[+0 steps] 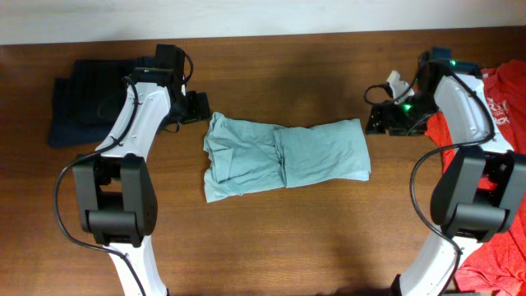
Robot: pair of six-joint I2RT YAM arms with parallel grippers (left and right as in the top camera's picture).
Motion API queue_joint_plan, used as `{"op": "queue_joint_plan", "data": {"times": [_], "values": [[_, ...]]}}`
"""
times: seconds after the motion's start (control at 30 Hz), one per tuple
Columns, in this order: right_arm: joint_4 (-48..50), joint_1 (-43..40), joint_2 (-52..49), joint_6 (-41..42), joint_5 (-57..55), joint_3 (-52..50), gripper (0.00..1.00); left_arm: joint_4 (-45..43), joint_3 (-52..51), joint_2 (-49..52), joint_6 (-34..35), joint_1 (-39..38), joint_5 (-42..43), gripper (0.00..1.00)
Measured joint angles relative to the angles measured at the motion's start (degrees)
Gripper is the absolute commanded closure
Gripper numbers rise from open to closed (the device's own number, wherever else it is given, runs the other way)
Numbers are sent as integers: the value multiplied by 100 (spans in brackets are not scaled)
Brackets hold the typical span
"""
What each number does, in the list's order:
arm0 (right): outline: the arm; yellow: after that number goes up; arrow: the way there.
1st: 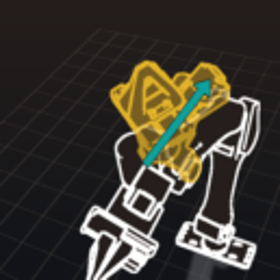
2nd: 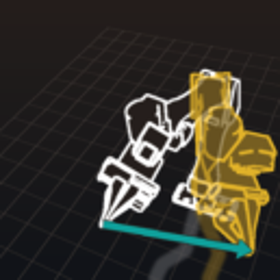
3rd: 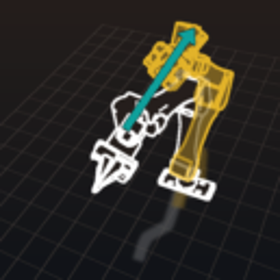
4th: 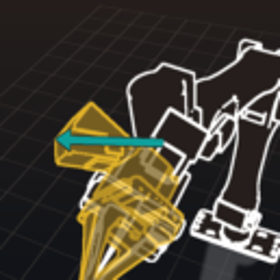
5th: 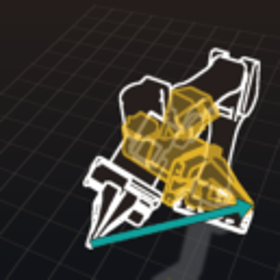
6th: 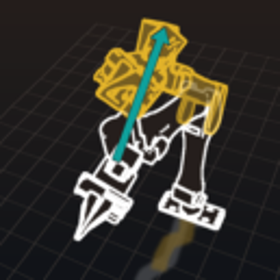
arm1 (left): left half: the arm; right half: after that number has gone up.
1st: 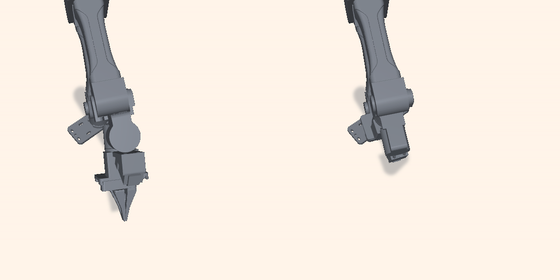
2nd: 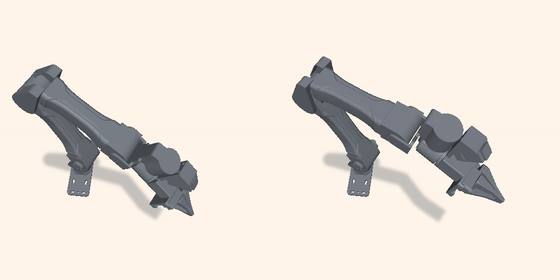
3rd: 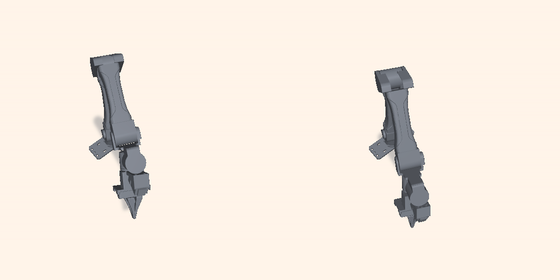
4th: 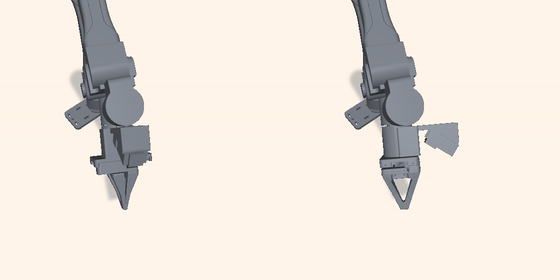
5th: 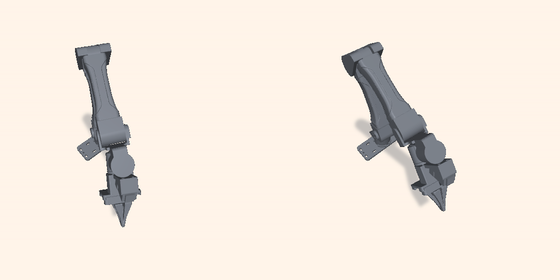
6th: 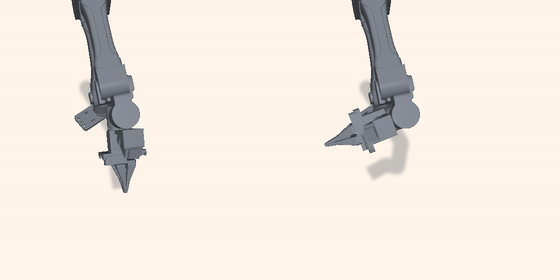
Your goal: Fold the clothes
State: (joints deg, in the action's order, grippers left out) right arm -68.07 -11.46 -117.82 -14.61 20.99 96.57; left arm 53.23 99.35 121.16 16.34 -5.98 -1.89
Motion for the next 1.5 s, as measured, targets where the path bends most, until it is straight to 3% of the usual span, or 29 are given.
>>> {"op": "queue_joint_plan", "data": {"times": [0.17, 0.53, 0.63, 0.8, 0.9, 1.17, 1.5], "values": [[522, -177, 0, -490, 581, -586, 28, -2, 0, 0, -2, 0, 0, 1], [2146, -201, -2, -728, 1305, -1996, 33, -2, -2, 0, 0, 0, 0, 1], [2518, -201, 2, -739, 1690, -2170, 53, 0, -2, 0, 0, 0, 0, 1], [2592, -201, 0, -763, 2061, -2376, 67, 0, 0, 0, 0, 0, 0, 1], [2623, -201, 0, -791, 2159, -2376, 96, 0, 0, 0, 0, 0, 0, 1], [2516, -219, -4, -745, 2216, -2299, 96, 2, -2, 0, 0, 0, 0, 1], [1069, -1043, -22, -745, 1884, -1045, 96, -2, -2, 0, 0, 0, 0, 1]]}}
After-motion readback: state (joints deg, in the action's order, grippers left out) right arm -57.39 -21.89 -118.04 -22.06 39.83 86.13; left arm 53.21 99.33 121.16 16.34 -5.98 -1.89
